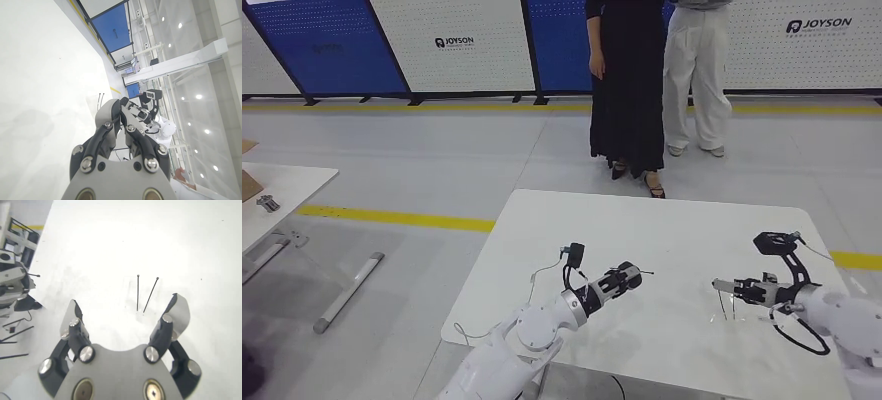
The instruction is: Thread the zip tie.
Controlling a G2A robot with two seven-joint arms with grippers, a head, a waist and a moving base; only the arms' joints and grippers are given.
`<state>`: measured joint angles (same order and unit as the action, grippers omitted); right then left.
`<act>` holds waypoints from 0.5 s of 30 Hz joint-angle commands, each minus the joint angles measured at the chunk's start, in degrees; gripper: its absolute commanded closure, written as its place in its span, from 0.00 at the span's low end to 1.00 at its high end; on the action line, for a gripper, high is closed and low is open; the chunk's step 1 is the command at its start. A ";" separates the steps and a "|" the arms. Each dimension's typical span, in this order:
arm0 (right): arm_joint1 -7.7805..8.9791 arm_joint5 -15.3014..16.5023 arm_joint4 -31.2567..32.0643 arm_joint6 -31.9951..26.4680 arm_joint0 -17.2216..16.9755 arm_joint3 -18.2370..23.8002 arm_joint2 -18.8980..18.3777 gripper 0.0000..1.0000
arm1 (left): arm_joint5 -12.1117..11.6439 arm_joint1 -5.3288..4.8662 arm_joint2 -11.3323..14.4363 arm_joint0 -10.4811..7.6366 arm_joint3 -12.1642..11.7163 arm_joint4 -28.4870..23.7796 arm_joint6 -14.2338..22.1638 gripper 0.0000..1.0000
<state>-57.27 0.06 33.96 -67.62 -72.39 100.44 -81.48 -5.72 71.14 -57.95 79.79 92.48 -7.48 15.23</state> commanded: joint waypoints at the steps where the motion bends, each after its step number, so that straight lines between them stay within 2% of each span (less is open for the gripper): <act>1: -0.01 -0.14 -0.14 0.26 -0.06 0.02 -0.09 0.00 | 0.00 0.00 0.00 0.00 0.00 0.00 0.00 1.00; 8: 0.03 0.26 0.39 0.20 -0.17 -0.43 0.15 0.00 | 0.00 0.00 0.00 0.00 0.00 0.00 0.00 1.00; 11: 0.16 3.70 -4.23 -3.29 1.94 -1.88 0.03 0.00 | 0.00 0.00 0.00 0.00 0.00 0.00 0.00 1.00; 15: 0.35 5.28 -5.61 -9.75 6.12 -4.10 1.88 0.00 | 0.00 0.00 0.00 0.00 0.00 0.00 0.00 1.00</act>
<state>-56.93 5.13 28.37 -75.49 -67.34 96.85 -80.37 -5.72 71.14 -57.95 79.79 92.48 -7.48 15.23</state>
